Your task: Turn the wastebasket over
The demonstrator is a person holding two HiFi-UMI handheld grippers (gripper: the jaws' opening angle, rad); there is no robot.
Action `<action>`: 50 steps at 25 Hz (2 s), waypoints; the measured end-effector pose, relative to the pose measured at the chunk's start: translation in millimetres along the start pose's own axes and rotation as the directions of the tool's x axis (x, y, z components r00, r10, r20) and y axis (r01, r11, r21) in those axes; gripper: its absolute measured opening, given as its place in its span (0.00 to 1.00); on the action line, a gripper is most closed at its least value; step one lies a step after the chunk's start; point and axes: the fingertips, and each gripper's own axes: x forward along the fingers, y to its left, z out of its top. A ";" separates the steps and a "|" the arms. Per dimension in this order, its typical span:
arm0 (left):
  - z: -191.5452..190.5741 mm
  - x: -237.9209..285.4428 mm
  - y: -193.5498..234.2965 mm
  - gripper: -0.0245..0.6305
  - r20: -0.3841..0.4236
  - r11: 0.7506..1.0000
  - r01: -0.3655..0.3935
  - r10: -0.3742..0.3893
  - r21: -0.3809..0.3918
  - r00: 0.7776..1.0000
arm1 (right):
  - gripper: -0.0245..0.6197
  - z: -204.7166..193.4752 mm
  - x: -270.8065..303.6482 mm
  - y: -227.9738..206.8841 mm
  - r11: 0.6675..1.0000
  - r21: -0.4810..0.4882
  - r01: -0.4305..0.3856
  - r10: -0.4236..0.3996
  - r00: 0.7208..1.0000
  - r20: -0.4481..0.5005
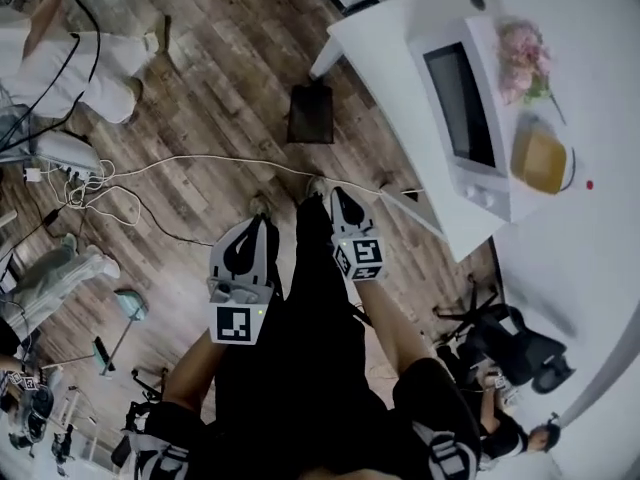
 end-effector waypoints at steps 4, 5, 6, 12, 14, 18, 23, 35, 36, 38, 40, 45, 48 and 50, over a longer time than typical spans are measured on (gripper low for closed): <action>-17.0 21.1 9.7 0.09 -0.009 0.999 -0.050 0.050 -0.016 0.999 | 0.09 -24.5 38.6 -20.1 0.999 -0.025 -0.027 0.025 0.998 -0.053; -23.4 25.4 11.4 0.09 -0.015 0.998 -0.057 0.057 -0.016 0.998 | 0.09 -32.3 48.4 -24.8 0.999 -0.027 -0.033 0.032 0.997 -0.067; -30.2 29.4 12.8 0.09 -0.019 0.998 -0.064 0.064 -0.017 0.998 | 0.09 -41.7 57.8 -30.0 0.999 -0.032 -0.039 0.036 0.996 -0.085; -72.9 48.3 13.0 0.09 -0.037 0.995 -0.085 0.084 -0.042 0.996 | 0.19 -106.5 111.7 -66.0 0.986 -0.151 -0.063 0.028 0.975 -0.221; -87.1 53.2 11.3 0.09 -0.042 0.995 -0.088 0.086 -0.049 0.995 | 0.28 -129.7 130.1 -77.4 0.978 -0.199 -0.068 0.016 0.968 -0.252; -114.5 63.9 9.4 0.09 -0.044 0.994 -0.096 0.094 -0.057 0.995 | 0.30 -186.6 165.0 -100.1 0.956 -0.281 -0.087 -0.011 0.943 -0.331; -145.3 76.7 17.9 0.09 -0.045 0.991 -0.113 0.110 -0.075 0.993 | 0.34 -253.9 207.7 -126.7 0.918 -0.382 -0.108 -0.065 0.908 -0.414; -229.8 92.4 30.6 0.09 -0.092 0.972 -0.209 0.199 -0.108 0.976 | 0.39 -377.0 299.5 -189.3 0.844 -0.515 -0.150 -0.186 0.819 -0.543; -234.2 93.9 31.1 0.09 -0.090 0.970 -0.214 0.204 -0.115 0.975 | 0.39 -383.8 307.1 -195.5 0.839 -0.523 -0.149 -0.197 0.813 -0.548; -242.1 95.0 31.4 0.09 -0.082 0.966 -0.217 0.207 -0.138 0.975 | 0.39 -399.2 318.9 -206.0 0.823 -0.547 -0.155 -0.225 0.796 -0.563; -250.8 96.2 31.9 0.09 -0.079 0.961 -0.219 0.209 -0.167 0.975 | 0.39 -415.3 325.9 -213.2 0.796 -0.579 -0.176 -0.250 0.776 -0.579; -272.6 104.7 33.2 0.09 -0.095 0.955 -0.223 0.208 -0.195 0.974 | 0.39 -444.9 343.9 -229.0 0.754 -0.626 -0.202 -0.291 0.750 -0.593; -280.7 108.3 36.3 0.09 -0.100 0.953 -0.225 0.209 -0.204 0.973 | 0.39 -450.9 353.4 -239.5 0.762 -0.624 -0.173 -0.319 0.738 -0.594; -284.0 109.7 40.7 0.09 -0.100 0.950 -0.233 0.216 -0.209 0.971 | 0.39 -451.9 360.8 -240.6 0.765 -0.622 -0.167 -0.323 0.736 -0.595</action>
